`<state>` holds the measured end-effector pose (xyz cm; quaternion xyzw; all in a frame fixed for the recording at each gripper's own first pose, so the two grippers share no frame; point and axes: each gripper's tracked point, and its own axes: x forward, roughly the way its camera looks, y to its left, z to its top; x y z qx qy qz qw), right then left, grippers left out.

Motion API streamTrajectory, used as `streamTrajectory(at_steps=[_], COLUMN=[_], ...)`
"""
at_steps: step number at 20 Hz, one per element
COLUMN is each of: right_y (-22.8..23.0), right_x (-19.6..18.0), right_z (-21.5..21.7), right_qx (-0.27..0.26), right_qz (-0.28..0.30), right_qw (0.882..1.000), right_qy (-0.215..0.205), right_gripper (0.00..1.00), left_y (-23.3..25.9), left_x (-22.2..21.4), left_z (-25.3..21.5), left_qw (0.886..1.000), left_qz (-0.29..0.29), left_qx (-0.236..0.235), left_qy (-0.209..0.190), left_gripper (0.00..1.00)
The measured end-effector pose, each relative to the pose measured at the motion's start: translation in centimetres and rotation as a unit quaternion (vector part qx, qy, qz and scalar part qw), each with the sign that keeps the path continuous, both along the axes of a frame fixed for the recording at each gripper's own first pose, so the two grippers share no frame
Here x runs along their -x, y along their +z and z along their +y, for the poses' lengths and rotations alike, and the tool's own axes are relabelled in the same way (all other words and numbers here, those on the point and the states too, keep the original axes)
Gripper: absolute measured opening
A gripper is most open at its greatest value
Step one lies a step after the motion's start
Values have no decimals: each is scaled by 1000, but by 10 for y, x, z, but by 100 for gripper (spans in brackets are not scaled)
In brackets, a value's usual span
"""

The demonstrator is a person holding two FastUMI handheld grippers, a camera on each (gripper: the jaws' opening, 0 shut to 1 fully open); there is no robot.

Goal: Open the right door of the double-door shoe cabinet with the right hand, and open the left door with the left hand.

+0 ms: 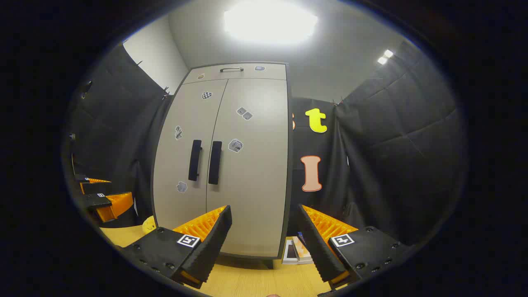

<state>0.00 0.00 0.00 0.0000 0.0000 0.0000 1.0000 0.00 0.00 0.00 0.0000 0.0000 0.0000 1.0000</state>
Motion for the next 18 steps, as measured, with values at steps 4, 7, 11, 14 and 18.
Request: streamTrajectory(at_steps=[4, 7, 11, 14, 18], right_y=[1, 3, 1, 3, 3], right_x=[0, -1, -1, -2, -4], right_z=[0, 3, 7, 9, 13], right_qx=[-5, -4, -7, -6, -9], right_qz=[0, -3, 0, 0, 3], right_qw=[1000, 1000, 1000, 1000, 1000], right_qy=[-2, 1, 5, 5, 8], right_gripper=[99, 99, 99, 99, 99], left_y=[2, 1, 4, 5, 5], left_x=[4, 4, 6, 8, 10], left_z=[2, 4, 8, 11, 14], left_qw=[1000, 1000, 1000, 1000, 1000], left_qz=[-3, -3, -5, -8, -7], left_qx=[-3, -5, -8, -10, -10], left_qy=[3, 5, 9, 12, 13], left_gripper=[87, 87, 87, 87, 87])
